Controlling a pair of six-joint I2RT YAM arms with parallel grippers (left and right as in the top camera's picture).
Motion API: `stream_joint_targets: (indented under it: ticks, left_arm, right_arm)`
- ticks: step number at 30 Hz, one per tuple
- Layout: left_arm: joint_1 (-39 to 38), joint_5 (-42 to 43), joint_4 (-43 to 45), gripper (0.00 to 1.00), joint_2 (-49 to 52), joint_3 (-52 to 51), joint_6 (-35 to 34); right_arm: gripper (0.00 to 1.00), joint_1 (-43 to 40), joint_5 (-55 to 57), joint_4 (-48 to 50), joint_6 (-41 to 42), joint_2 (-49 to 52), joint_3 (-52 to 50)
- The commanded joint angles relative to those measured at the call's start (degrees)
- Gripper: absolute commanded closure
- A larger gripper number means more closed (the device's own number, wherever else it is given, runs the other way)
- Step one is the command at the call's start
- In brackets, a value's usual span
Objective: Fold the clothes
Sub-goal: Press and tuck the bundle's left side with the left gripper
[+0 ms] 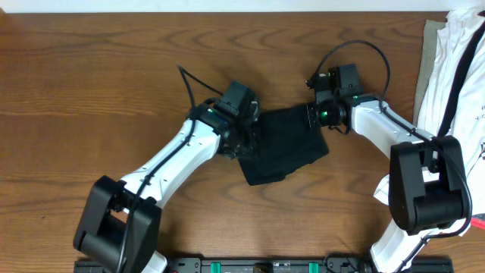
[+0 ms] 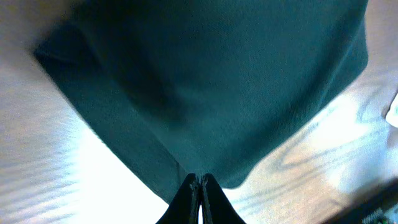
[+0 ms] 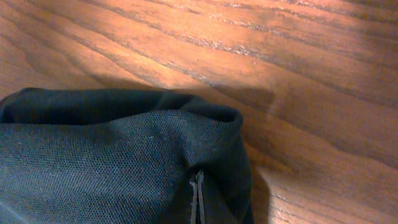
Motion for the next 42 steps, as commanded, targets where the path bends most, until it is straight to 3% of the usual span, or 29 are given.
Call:
stream_joint_targets:
  ticks: [1, 11, 18, 31, 42]
  left_arm:
    - [-1.7, 3.5, 0.1, 0.94, 0.8, -0.4, -0.8]
    - [-2.5, 3.8, 1.4, 0.94, -3.0, 1.7, -0.8]
    - [-2.6, 3.6, 1.1, 0.94, -0.2, 0.7, -0.8]
    - [-2.9, 3.6, 1.2, 0.94, 11.4, 0.7, -0.8]
    - [-4.2, 3.7, 0.9, 0.95, 11.2, 1.0, -0.7]
  right_arm:
    - [0.99, 0.0, -1.1, -0.5, -0.3, 2.3, 0.0]
    - [0.99, -0.1, -4.7, -0.4, -0.3, 0.9, 0.5]
    - [0.98, -0.6, -9.1, -3.4, -0.3, -5.8, 0.8]
    - [0.94, -0.9, 2.9, -10.7, -0.3, -9.6, 0.8]
    - [0.93, -0.9, 4.4, -11.0, -0.3, -9.6, 0.7]
